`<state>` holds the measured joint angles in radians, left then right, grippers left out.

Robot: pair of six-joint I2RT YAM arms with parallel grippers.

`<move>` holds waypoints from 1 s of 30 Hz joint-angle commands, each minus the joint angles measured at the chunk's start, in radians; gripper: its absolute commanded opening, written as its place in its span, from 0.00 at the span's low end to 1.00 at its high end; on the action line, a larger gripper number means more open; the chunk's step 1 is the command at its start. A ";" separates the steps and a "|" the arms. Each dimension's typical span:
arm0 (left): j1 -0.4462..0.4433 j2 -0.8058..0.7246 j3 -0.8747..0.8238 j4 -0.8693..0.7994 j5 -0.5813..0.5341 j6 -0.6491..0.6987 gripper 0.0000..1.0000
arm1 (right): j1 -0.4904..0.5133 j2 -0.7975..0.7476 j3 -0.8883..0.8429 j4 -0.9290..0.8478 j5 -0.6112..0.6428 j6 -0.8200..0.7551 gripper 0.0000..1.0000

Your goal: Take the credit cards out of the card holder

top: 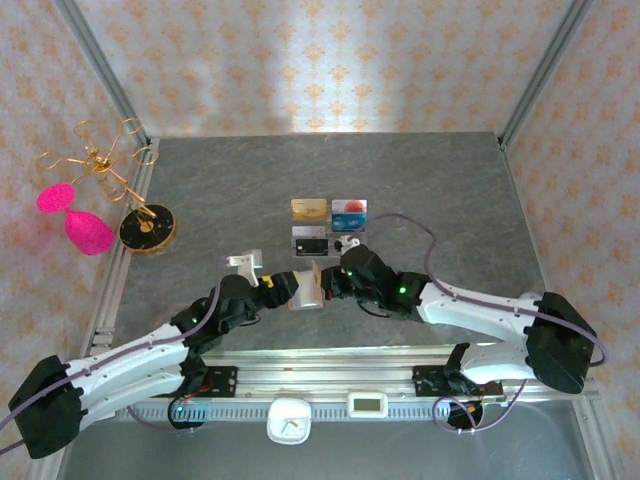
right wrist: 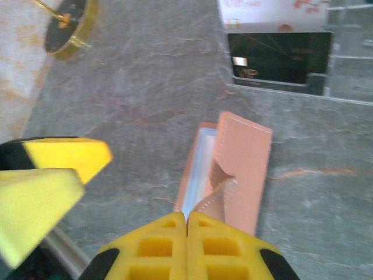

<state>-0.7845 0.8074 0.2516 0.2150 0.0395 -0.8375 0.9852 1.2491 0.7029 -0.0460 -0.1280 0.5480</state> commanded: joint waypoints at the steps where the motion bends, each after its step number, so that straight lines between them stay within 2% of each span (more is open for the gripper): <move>1: 0.002 0.040 -0.026 0.032 -0.015 0.007 0.65 | -0.040 -0.025 -0.084 -0.064 0.071 0.052 0.00; 5: 0.003 0.107 -0.038 0.103 -0.004 -0.003 0.58 | -0.095 -0.025 -0.174 -0.072 0.127 0.069 0.00; 13: 0.004 0.262 -0.023 0.211 0.059 0.004 0.40 | -0.104 0.147 -0.183 -0.069 0.196 0.091 0.00; 14: 0.003 0.275 -0.017 0.217 0.068 0.008 0.39 | -0.105 0.152 -0.181 -0.075 0.206 0.097 0.04; 16: 0.003 0.296 -0.007 0.219 0.080 0.013 0.38 | -0.105 0.141 -0.180 -0.082 0.215 0.101 0.19; 21: 0.003 0.327 0.002 0.233 0.093 0.028 0.35 | -0.104 0.040 -0.168 -0.144 0.247 0.102 0.47; 25: 0.003 0.355 0.011 0.251 0.104 0.032 0.35 | -0.106 -0.060 -0.131 -0.230 0.288 0.090 0.55; 30: 0.001 0.389 0.025 0.277 0.126 0.037 0.36 | -0.103 -0.210 -0.056 -0.271 0.290 0.028 0.58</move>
<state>-0.7845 1.1816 0.2451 0.4400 0.1444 -0.8242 0.8825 1.1076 0.5850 -0.2665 0.1131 0.6209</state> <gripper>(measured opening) 0.355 0.584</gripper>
